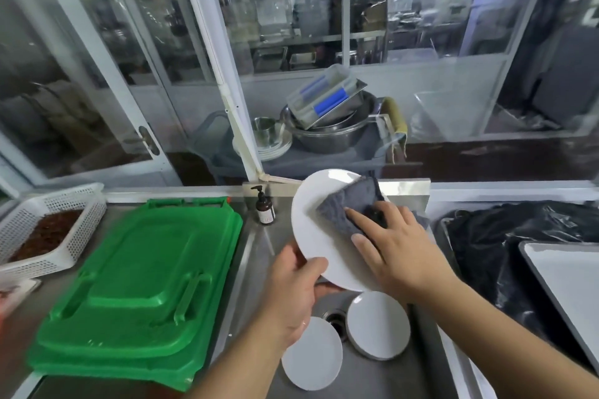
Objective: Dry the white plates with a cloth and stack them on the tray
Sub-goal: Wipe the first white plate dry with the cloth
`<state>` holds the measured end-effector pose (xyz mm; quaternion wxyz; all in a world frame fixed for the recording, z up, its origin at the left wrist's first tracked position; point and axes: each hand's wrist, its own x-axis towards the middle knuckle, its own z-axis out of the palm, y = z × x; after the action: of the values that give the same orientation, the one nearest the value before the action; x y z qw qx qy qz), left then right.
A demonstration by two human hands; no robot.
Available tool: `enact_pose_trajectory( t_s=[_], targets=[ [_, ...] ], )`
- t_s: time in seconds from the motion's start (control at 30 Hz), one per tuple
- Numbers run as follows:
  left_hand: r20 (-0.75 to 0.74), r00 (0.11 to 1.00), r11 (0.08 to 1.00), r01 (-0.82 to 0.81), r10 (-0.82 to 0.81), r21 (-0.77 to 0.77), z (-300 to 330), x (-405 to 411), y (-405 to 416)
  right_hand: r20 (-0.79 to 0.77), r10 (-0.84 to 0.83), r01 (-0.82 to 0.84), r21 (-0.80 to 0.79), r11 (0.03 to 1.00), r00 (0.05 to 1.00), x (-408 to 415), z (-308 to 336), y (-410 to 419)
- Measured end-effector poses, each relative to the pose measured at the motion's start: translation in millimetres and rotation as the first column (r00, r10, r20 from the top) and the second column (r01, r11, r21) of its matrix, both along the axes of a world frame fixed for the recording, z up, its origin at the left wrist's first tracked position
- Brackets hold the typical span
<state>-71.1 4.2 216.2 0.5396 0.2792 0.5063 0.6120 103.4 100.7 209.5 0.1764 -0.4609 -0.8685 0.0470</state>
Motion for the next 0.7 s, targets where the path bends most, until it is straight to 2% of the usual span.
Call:
enact_pose_trajectory(
  t_s=[0.13,0.27,0.43,0.6,0.7],
  targets=[
    [-0.030,0.999,0.999,0.010,-0.008,0.053,7,-7,10,-0.087,-0.029,0.032,0.043,0.999,0.996,-10,10,-15],
    [-0.102,0.989,0.992,0.113,-0.106,0.059,11,-17,12,-0.110,0.131,-0.118,0.121,0.986,0.985,-29,20,-36],
    [-0.132,0.983,0.987,0.137,-0.124,0.088,15,-29,10,-0.185,0.196,-0.147,0.246,0.958,0.963,-62,48,-19],
    [-0.026,0.988,0.979,0.157,-0.155,0.128,30,-30,2,-0.203,0.076,-0.006,0.325,0.946,0.976,-82,88,26],
    [0.020,0.994,0.979,0.101,-0.106,0.177,42,-35,3,-0.222,0.005,0.073,0.345,0.936,0.975,-82,105,48]
  ],
)
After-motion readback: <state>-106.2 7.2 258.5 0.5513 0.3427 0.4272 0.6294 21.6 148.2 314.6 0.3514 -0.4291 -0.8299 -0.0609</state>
